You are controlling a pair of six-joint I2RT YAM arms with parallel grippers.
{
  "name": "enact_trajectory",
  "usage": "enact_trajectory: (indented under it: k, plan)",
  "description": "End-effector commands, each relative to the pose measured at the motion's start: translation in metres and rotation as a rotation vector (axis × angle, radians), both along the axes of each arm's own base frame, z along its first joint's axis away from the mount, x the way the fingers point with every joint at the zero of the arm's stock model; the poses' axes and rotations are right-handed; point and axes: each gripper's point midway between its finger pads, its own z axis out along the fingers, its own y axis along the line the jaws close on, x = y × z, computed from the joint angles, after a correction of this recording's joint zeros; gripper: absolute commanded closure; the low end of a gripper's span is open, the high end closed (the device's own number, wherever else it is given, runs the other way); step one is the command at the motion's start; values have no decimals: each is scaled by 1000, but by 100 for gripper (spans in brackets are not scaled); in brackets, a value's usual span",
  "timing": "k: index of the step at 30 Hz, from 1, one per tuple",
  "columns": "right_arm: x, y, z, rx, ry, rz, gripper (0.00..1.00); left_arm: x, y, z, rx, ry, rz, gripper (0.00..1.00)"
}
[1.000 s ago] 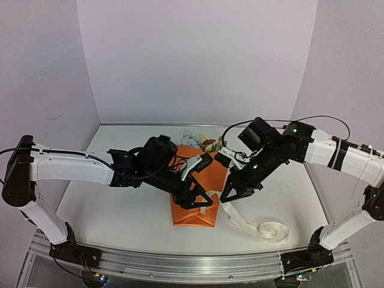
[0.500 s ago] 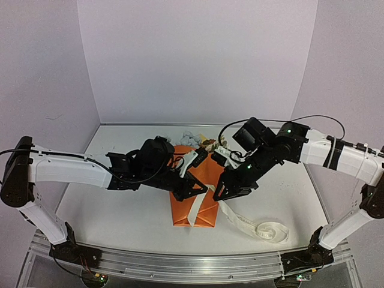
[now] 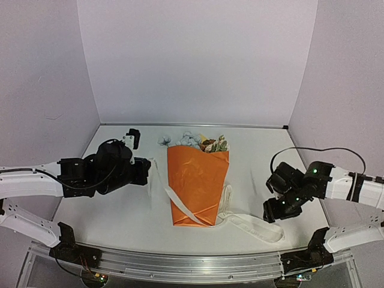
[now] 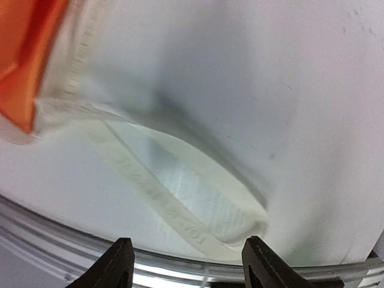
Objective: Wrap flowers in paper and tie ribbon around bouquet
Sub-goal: Pass from the right arm to the left, then straighten the ribbon at the center of the board.
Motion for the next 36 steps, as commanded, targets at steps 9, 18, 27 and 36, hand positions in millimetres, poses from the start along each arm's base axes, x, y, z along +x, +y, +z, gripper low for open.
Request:
enact_trajectory:
  k: [9, 18, 27, 36]
  plan:
    - [-12, -65, -71, -208, -16, -286, 30, 9, 96, -4, 29, -43, 430, 100]
    - [-17, -42, -97, -147, 43, -322, 42, 11, 104, 11, 32, -81, 461, 100]
    - [-5, -91, -35, -333, -90, -278, 100, 8, 155, 61, 79, -218, 635, 100]
    - [15, -139, 80, -419, -212, -177, 100, -13, 239, 88, 176, -334, 913, 100]
